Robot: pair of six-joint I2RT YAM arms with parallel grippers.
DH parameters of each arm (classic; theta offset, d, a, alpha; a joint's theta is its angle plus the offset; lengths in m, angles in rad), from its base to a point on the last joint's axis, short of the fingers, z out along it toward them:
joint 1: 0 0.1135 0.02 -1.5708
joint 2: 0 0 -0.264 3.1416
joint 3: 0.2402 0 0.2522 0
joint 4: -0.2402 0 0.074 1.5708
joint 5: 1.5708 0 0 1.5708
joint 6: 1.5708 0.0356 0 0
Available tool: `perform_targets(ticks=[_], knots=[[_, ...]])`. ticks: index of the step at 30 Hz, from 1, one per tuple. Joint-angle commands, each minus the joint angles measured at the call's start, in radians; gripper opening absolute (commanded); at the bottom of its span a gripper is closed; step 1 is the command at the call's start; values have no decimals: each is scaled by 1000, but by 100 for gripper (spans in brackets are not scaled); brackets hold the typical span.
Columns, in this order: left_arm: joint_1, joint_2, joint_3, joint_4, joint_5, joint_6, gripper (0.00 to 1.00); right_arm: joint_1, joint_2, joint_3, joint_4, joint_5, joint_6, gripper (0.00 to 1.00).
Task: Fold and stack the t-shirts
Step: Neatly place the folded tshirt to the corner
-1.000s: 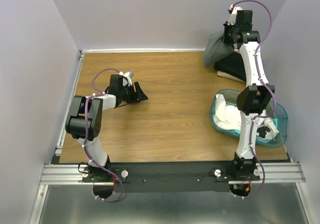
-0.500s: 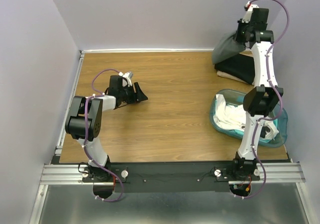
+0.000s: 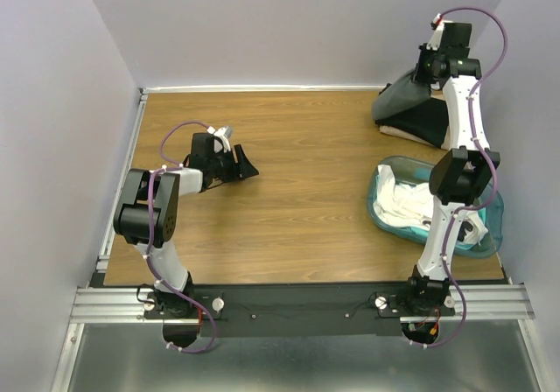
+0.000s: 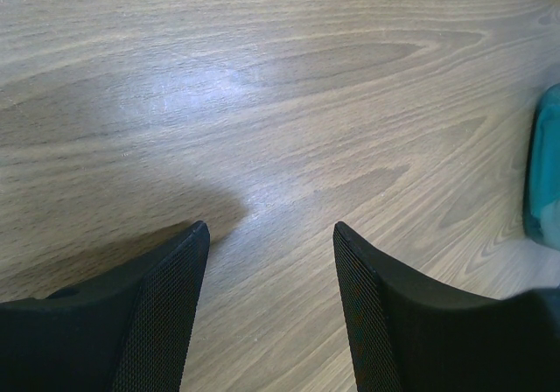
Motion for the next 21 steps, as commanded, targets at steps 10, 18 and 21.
perform_targets(ticks=[10,18,21], knots=[[3,20,-49,-121,-64,13,68,-12,3,29,45,-20,-20,0],[3,23,-52,-118,-62,15,68,-12,49,90,79,-152,-21,0],[3,23,-55,-117,-59,15,68,-12,66,84,87,-177,-26,0]])
